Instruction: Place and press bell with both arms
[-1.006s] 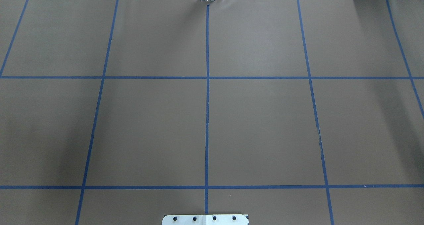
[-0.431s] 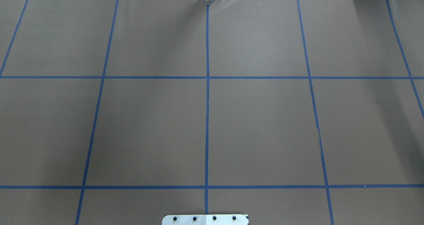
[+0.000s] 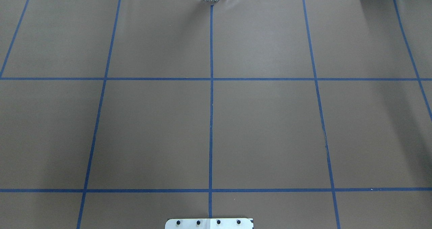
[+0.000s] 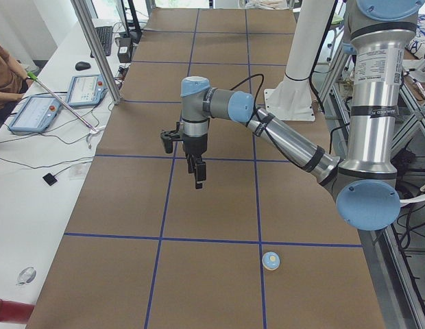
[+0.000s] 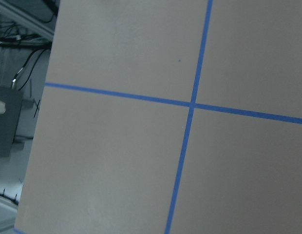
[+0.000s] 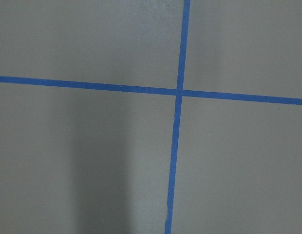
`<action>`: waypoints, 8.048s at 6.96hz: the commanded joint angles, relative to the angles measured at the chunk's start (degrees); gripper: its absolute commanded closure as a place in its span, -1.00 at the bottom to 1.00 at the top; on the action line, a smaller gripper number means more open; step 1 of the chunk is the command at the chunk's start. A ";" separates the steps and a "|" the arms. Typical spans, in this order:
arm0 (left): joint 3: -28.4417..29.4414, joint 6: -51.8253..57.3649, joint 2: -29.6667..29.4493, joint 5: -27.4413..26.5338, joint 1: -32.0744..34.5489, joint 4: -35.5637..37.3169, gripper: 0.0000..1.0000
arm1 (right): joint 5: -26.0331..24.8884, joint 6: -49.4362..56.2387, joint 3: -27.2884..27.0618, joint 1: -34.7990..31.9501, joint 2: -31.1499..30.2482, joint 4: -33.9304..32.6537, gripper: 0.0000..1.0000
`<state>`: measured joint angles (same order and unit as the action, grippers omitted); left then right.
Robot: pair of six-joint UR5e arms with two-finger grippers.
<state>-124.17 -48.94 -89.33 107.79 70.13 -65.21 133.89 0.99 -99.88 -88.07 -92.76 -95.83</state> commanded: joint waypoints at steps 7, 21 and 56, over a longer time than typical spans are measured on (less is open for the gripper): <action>-1.26 -83.24 18.93 -18.06 -37.48 8.76 -1.00 | 0.23 0.06 -0.23 0.00 -0.93 0.03 -1.00; 21.78 -107.15 15.15 -11.37 -49.48 1.40 -1.00 | -0.65 0.24 -0.05 0.09 -0.58 0.03 -1.00; 29.85 -30.53 -8.91 -47.32 -17.04 -42.65 1.00 | 0.75 -0.20 -1.55 2.02 1.43 -0.06 -1.00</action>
<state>-95.80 -83.42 -95.89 60.53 53.86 -98.48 134.38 0.85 -101.37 -86.20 -91.92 -95.94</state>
